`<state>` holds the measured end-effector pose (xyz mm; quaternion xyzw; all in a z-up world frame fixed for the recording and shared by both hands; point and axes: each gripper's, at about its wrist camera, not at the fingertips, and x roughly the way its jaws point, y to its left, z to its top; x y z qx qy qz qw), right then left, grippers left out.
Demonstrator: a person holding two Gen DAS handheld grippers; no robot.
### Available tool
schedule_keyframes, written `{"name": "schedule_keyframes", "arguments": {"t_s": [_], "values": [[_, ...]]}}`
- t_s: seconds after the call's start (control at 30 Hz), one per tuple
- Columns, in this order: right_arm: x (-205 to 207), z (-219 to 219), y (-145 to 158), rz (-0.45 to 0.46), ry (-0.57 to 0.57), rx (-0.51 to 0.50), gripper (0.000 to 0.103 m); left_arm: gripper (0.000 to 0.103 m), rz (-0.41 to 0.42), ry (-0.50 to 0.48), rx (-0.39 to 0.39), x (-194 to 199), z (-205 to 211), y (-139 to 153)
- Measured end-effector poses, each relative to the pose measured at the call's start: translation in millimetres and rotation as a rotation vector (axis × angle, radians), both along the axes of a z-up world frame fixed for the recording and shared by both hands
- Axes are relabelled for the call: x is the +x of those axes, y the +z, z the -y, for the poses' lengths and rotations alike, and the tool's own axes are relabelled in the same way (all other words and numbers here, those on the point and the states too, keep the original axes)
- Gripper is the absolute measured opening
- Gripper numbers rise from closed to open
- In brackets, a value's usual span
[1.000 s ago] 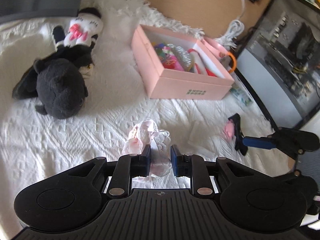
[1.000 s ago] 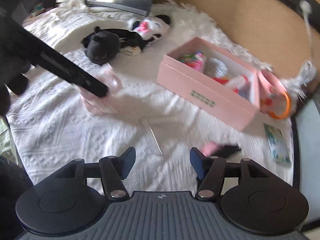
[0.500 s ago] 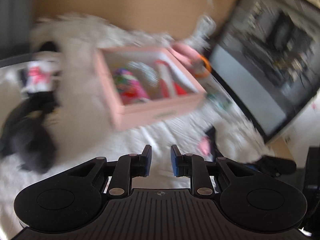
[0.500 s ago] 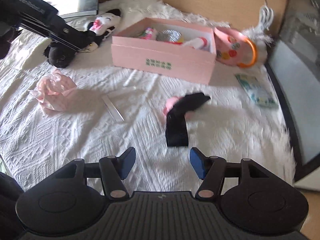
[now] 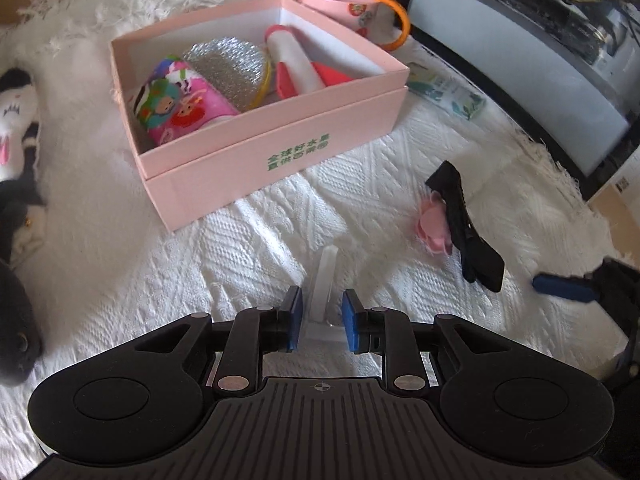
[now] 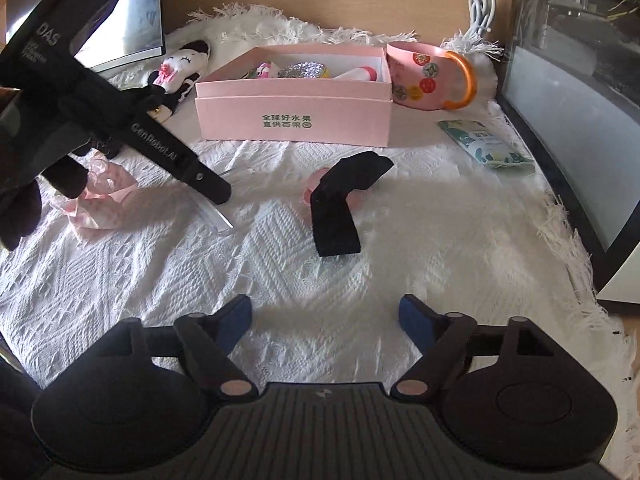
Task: Organize soft objects
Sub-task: 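Grasp the pink lace item with the right tool while the left tool holds the clear stick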
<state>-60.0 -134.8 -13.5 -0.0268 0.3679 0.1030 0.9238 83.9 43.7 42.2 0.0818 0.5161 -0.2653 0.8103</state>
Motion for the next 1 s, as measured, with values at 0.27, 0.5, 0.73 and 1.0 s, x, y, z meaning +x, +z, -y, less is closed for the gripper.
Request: {"name": "schedule_keyframes", "arguments": {"t_s": [0.27,0.5,0.73,1.0], "values": [[3,-6,0,-0.047,-0.005,0.03,0.103,0.024,0.023,0.025,0.016,-2,4,0],[-1,-16,17,-0.022,0.108,-0.022,0.094,0.016,0.067,0.1,-0.104,-20,-23,20],[10,-74,43,0.037,0.39,0.022,0.094,0.016,0.219,0.304,-0.174,-56,-110,93],[41,-172,39,0.084,0.57,-0.057,0.089,0.016,0.221,0.557,-0.152,-104,-183,88]]}}
